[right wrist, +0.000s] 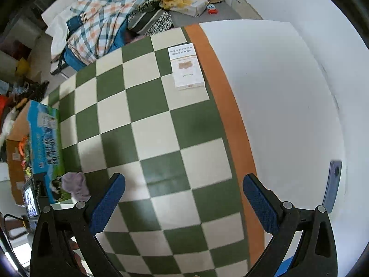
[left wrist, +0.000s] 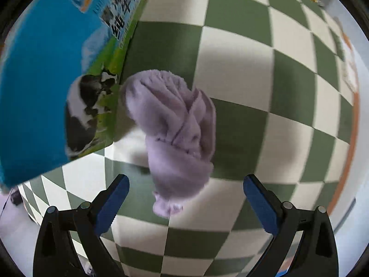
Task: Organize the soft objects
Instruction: 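Grasp the lavender cloth with the left tool while the right tool grasps the white printed box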
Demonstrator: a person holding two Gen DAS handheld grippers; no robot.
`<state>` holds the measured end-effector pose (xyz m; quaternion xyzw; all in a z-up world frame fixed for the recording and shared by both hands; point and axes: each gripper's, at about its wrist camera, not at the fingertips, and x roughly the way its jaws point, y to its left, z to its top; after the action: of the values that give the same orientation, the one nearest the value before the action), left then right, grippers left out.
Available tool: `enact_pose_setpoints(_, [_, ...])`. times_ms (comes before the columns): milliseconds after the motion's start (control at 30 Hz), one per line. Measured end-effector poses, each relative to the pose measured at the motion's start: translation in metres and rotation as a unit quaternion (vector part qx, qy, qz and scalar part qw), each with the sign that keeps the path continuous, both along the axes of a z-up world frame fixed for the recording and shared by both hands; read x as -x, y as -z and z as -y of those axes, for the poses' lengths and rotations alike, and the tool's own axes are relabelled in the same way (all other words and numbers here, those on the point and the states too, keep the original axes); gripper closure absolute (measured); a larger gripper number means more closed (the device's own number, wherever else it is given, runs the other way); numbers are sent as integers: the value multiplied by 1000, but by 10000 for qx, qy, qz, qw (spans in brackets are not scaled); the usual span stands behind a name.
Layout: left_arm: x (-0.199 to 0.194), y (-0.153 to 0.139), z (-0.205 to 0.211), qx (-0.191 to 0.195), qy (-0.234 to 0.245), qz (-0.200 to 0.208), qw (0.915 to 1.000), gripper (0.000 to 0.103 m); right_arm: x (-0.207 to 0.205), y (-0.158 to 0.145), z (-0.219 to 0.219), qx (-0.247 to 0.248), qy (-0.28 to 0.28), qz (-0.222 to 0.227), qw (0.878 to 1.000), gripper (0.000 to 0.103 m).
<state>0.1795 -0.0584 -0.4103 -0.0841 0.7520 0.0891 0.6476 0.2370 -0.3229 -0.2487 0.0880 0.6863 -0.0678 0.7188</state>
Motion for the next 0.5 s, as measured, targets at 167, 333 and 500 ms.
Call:
enact_pose_setpoints(167, [-7, 7, 11, -155, -71, 98, 9998, 22, -44, 34, 3, 6, -135, -166, 9998, 0])
enact_pose_setpoints(333, [-14, 0, 38, -11, 93, 227, 9997, 64, -92, 73, 10, 57, -204, -354, 9991, 0])
enact_pose_setpoints(500, [-26, 0, 61, 52, 256, 317, 9992, 65, -137, 108, 25, 141, -106, -486, 9987, 0])
